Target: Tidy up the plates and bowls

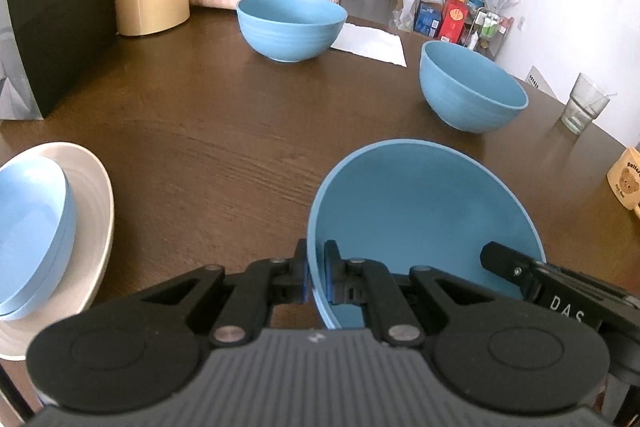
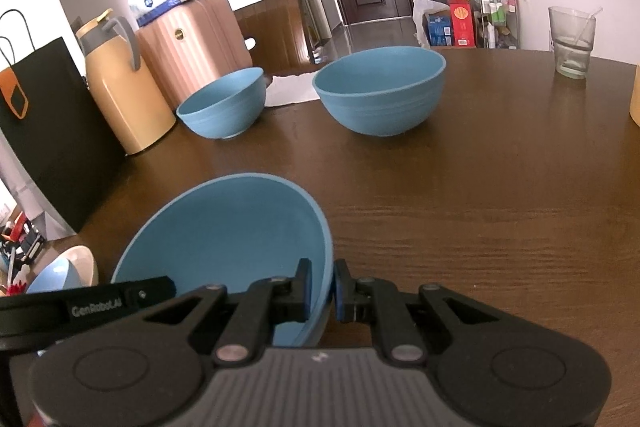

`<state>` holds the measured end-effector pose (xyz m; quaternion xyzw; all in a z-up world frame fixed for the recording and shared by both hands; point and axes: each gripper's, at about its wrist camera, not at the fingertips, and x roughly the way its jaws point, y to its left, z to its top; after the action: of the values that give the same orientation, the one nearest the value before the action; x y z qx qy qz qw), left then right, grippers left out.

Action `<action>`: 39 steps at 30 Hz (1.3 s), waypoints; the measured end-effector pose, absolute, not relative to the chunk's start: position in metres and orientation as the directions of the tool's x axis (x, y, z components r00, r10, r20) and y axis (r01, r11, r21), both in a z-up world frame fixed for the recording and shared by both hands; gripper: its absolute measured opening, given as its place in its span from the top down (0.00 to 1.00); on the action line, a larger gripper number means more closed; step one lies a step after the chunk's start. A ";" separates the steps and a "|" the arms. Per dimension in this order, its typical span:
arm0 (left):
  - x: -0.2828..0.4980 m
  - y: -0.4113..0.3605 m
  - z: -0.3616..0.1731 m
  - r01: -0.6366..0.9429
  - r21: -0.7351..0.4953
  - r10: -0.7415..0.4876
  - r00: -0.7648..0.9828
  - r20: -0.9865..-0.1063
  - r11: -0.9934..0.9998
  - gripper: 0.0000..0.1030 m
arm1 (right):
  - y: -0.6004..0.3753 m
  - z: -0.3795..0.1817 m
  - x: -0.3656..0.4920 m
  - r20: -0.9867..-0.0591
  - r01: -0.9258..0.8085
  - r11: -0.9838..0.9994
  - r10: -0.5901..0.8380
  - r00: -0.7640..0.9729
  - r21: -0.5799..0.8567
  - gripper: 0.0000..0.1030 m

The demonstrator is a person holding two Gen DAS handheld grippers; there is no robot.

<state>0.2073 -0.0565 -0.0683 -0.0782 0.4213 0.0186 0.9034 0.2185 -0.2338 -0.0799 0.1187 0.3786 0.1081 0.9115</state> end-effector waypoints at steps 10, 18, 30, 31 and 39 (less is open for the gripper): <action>0.209 -0.056 -0.071 -0.109 -0.126 -0.027 0.641 -0.767 0.986 0.89 | -0.234 -0.083 0.219 -0.664 -0.114 0.946 0.295 0.687 0.303 0.84; 0.188 -0.056 -0.053 -0.137 -0.066 0.056 0.734 -0.677 0.988 0.16 | -0.249 -0.062 0.201 -0.591 -0.118 0.949 0.276 0.758 0.292 0.20; 0.155 -0.048 -0.025 -0.141 -0.062 0.082 0.821 -0.565 0.988 0.00 | -0.294 -0.043 0.179 -0.492 -0.169 0.936 0.309 0.814 0.308 0.00; 0.153 -0.047 -0.024 -0.142 -0.066 0.081 0.823 -0.562 0.988 0.00 | -0.298 -0.043 0.180 -0.493 -0.173 0.938 0.307 0.814 0.299 0.00; 0.139 -0.038 -0.025 -0.183 -0.077 0.112 0.829 -0.548 0.980 0.00 | -0.317 -0.061 0.192 -0.470 -0.197 0.928 0.334 0.817 0.317 0.00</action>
<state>0.1389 -0.0377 -0.0247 -0.0630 0.2823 0.0774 0.9541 0.1919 -0.3172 -0.0607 0.1279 0.2679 0.1407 0.9445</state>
